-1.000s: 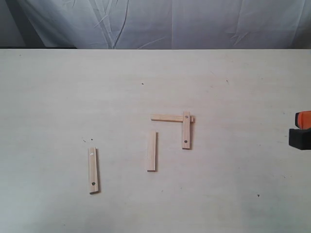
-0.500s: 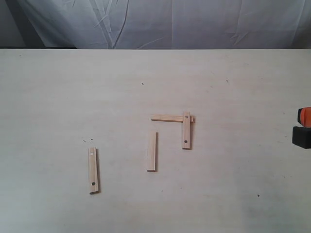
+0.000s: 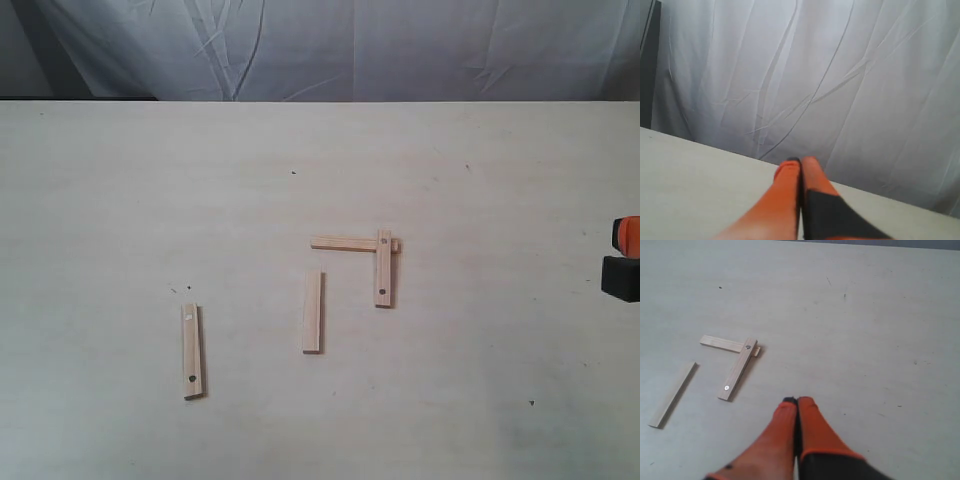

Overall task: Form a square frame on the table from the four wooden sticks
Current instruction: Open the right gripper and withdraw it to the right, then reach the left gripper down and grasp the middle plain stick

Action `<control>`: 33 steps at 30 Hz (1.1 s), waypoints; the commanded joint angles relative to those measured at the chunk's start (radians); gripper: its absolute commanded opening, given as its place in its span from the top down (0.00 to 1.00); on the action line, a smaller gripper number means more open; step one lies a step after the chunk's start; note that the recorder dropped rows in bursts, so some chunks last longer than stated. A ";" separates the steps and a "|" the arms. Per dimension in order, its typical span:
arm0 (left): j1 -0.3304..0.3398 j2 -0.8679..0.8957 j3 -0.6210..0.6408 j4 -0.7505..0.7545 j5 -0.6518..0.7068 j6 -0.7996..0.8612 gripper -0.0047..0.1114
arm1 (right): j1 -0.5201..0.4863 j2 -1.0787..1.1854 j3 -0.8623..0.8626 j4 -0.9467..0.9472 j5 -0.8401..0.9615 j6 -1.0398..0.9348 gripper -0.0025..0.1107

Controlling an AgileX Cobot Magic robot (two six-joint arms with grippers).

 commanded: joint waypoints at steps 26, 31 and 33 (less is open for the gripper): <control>-0.125 1.143 -0.879 0.072 0.845 0.225 0.96 | -0.005 -0.007 0.004 -0.002 0.005 -0.002 0.98; -0.355 1.307 -0.913 0.257 0.826 -0.010 0.96 | -0.005 -0.007 0.004 -0.002 -0.004 -0.002 0.98; -0.432 1.367 -0.938 0.315 0.833 -0.088 0.96 | -0.005 -0.007 0.004 -0.002 -0.004 -0.002 0.98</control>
